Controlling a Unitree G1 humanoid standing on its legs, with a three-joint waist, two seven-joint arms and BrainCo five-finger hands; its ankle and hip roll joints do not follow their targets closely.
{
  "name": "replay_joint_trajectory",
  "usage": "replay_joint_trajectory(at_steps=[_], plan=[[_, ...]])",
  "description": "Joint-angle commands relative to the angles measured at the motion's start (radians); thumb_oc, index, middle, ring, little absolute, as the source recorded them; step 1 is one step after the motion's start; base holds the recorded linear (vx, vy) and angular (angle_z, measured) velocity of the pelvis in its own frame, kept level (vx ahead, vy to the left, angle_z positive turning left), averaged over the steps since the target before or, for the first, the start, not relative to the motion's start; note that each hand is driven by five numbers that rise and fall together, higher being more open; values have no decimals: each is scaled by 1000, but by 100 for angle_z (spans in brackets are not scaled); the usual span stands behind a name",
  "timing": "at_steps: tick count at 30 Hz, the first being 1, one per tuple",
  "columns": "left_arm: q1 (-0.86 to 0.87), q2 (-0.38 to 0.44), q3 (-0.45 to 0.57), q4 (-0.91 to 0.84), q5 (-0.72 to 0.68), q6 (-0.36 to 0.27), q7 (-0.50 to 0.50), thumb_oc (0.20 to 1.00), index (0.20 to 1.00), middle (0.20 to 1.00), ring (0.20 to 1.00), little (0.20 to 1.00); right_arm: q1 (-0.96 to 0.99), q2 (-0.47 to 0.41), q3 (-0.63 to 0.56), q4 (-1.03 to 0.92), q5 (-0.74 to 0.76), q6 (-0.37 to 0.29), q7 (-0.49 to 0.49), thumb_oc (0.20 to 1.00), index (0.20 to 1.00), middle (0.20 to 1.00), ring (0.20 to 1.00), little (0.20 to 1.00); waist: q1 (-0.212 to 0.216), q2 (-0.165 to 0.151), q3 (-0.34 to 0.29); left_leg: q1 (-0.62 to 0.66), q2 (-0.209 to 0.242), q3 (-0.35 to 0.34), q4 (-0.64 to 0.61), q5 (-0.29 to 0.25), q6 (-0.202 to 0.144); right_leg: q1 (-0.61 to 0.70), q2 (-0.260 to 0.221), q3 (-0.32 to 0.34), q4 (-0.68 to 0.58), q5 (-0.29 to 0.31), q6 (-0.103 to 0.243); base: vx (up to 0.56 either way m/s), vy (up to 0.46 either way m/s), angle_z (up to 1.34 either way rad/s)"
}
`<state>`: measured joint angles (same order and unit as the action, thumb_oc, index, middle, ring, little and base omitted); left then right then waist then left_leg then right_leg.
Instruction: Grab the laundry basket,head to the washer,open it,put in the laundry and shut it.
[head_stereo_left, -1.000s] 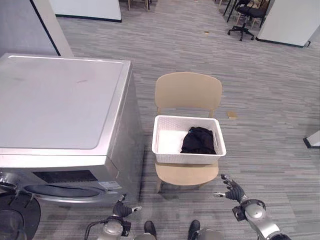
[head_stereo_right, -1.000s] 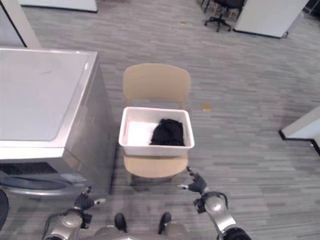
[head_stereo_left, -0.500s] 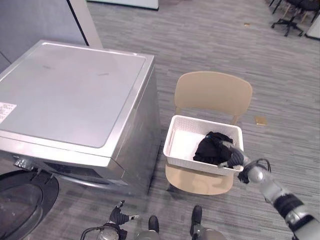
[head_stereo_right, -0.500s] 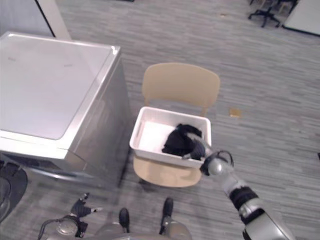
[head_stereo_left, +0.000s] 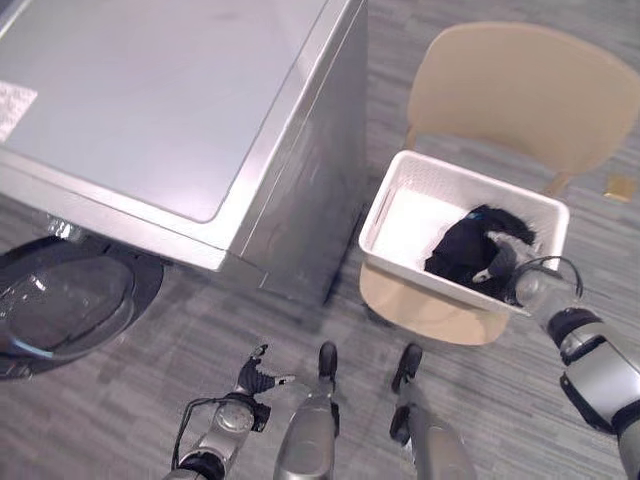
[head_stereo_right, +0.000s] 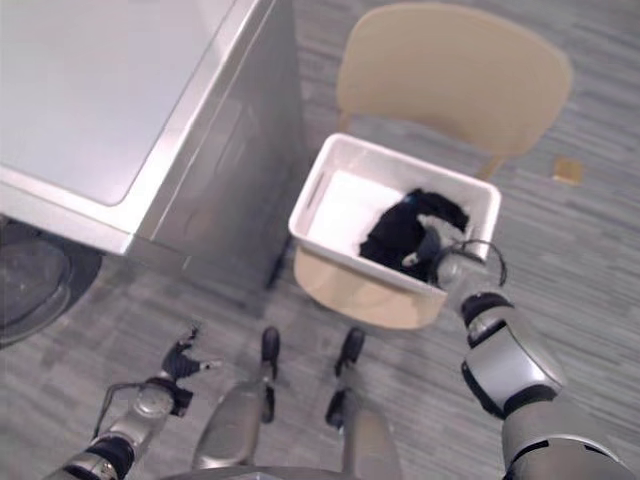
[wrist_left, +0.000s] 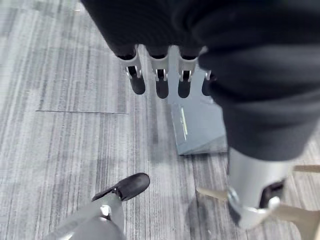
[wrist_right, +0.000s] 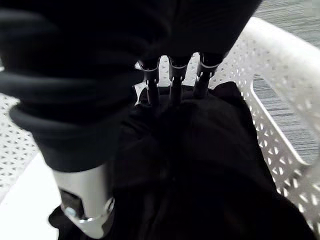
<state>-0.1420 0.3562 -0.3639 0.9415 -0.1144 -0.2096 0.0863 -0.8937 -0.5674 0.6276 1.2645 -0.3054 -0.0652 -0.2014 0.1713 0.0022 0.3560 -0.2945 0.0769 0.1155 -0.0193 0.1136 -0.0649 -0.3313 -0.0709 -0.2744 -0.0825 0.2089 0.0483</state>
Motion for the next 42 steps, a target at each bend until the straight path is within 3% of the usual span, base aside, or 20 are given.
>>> replay_joint_trajectory(at_steps=[1, 8, 9, 10, 15, 19, 25, 35, 40, 42], plan=[[-56, 18, -54, -14, -47, -36, 46, 1000, 1000, 1000, 1000, 1000, -64, -51, 19, 87, -15, 39, -80, 1000, 1000, 1000, 1000, 1000, 19, 27, -24, -67, -24, -14, -18, -2, 0, 22, -37, 38, 106, -229, 61, -21, 1, 22], [-84, -2, -96, -50, -60, -34, 30, 1000, 1000, 1000, 1000, 1000, -76, -58, 23, 122, 106, 35, 22, 1000, 1000, 1000, 1000, 1000, 47, 76, -10, -106, -35, -39, -29, 17, -2, -21, -40, 35, 118, -233, 58, -15, -19, 14], [-85, -5, -101, -42, -53, -34, 27, 1000, 1000, 1000, 1000, 1000, -66, -47, 17, 97, 158, 27, 50, 721, 721, 721, 721, 721, 46, 77, -12, -104, -35, -39, -30, 17, -4, -20, -39, 36, 117, -235, 57, 40, -55, 11], [-85, -3, -101, -37, -37, -31, 19, 1000, 1000, 1000, 1000, 1000, -52, -35, 7, 31, 244, 11, 80, 200, 200, 200, 200, 200, 43, 74, -18, -95, -34, -39, -34, 18, -5, -11, -37, 38, 115, -238, 55, 31, -40, 10], [-72, -9, -90, -19, -19, -15, 8, 1000, 1000, 1000, 1000, 1000, 1, 11, -80, -103, 469, -25, 112, 200, 200, 200, 200, 200, 27, 55, -34, -54, -27, -31, -41, 7, -7, 29, -32, 43, 106, -250, 51, 15, -23, -1], [-65, -14, -77, -13, -20, -9, 9, 1000, 1000, 1000, 1000, 1000, 35, 33, -125, -184, 566, -55, 111, 200, 200, 200, 200, 200, 9, 37, -49, -17, -22, -24, -44, -4, -6, 63, -29, 47, 97, -253, 51, 10, -3, 0], [-21, -28, -28, -25, -13, -1, 16, 1000, 1000, 1000, 1000, 1000, 196, 65, -250, -505, 791, -128, 135, 200, 200, 200, 200, 200, -43, -5, -95, 68, -22, 1, -51, -28, -1, 145, -24, 46, 73, -249, 54, 27, 13, -4], [85, -53, 47, -52, -5, 15, 12, 1000, 1000, 1000, 1000, 1000, 447, 152, -305, -938, 946, -179, 218, 200, 200, 200, 200, 200, -95, -47, -191, 188, -28, 52, -31, -94, 23, 241, -29, 86, 68, -250, 72, 45, 77, -20], [136, -52, 67, -128, -12, 18, 8, 1000, 1000, 1000, 1000, 1000, 559, 188, -329, -1159, 989, -188, 261, 200, 200, 200, 200, 200, -111, -48, -216, 264, -33, 87, -21, -127, 47, 257, -39, 102, 155, -265, 89, -9, 99, -29], [109, -35, 51, -188, -15, 14, 19, 1000, 1000, 1000, 1000, 1000, 608, 217, -337, -1270, 1030, -206, 277, 200, 200, 200, 200, 200, -122, -36, -194, 262, -15, 65, -11, -107, 52, 238, -19, 143, 323, -323, 100, -215, 28, -16]])
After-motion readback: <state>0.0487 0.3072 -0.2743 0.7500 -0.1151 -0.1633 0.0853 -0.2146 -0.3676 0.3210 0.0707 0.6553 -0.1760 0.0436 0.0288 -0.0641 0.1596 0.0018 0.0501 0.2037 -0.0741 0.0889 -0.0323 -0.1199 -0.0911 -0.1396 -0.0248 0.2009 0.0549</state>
